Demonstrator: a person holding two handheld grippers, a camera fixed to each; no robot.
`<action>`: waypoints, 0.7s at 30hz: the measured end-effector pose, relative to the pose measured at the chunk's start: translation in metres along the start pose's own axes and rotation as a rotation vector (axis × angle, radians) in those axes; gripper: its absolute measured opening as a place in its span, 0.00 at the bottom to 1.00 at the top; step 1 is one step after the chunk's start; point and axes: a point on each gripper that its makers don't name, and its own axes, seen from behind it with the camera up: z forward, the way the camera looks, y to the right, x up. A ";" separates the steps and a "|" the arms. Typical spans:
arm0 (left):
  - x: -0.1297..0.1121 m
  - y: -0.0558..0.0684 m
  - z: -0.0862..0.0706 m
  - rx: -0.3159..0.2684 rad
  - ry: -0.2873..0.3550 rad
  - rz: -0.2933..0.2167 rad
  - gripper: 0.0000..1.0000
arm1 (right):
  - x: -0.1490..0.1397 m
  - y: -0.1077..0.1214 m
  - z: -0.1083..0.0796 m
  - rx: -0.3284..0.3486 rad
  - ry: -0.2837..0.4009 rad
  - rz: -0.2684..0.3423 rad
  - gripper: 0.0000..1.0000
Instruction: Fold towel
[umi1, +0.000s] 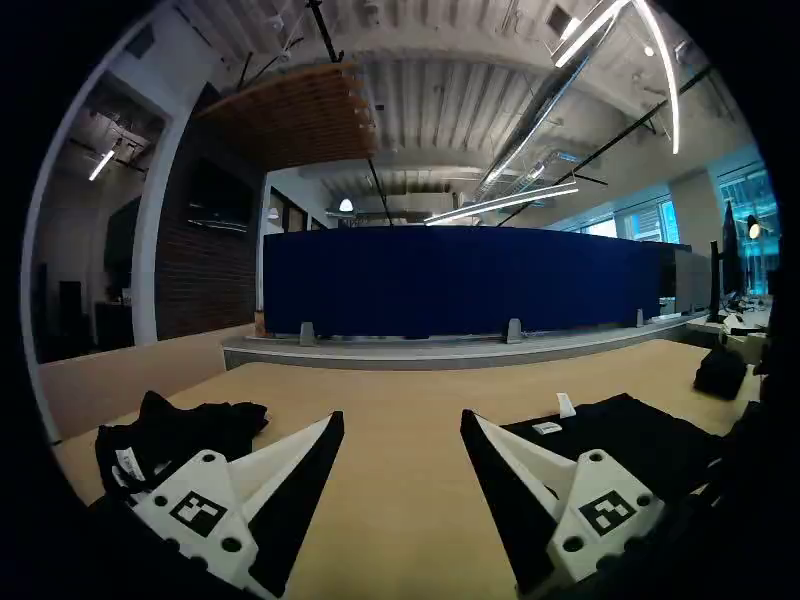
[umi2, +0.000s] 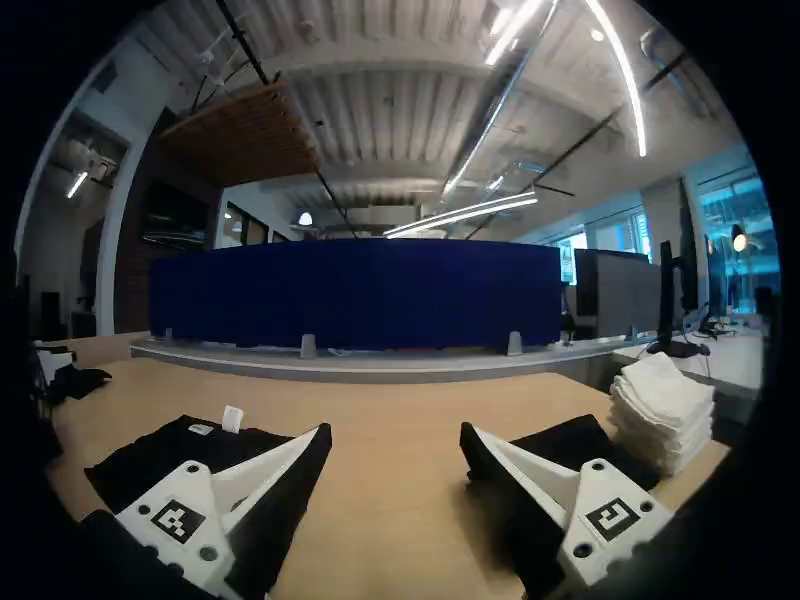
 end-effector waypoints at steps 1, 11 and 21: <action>0.000 0.000 0.000 0.000 0.000 0.000 0.86 | 0.000 0.000 0.000 0.000 0.000 0.000 0.99; -0.002 0.000 -0.001 0.000 0.001 0.000 0.86 | 0.001 -0.001 -0.001 0.000 0.000 -0.002 0.99; 0.005 -0.002 0.000 0.016 0.012 0.027 0.86 | 0.002 -0.003 0.000 -0.001 0.004 -0.013 0.99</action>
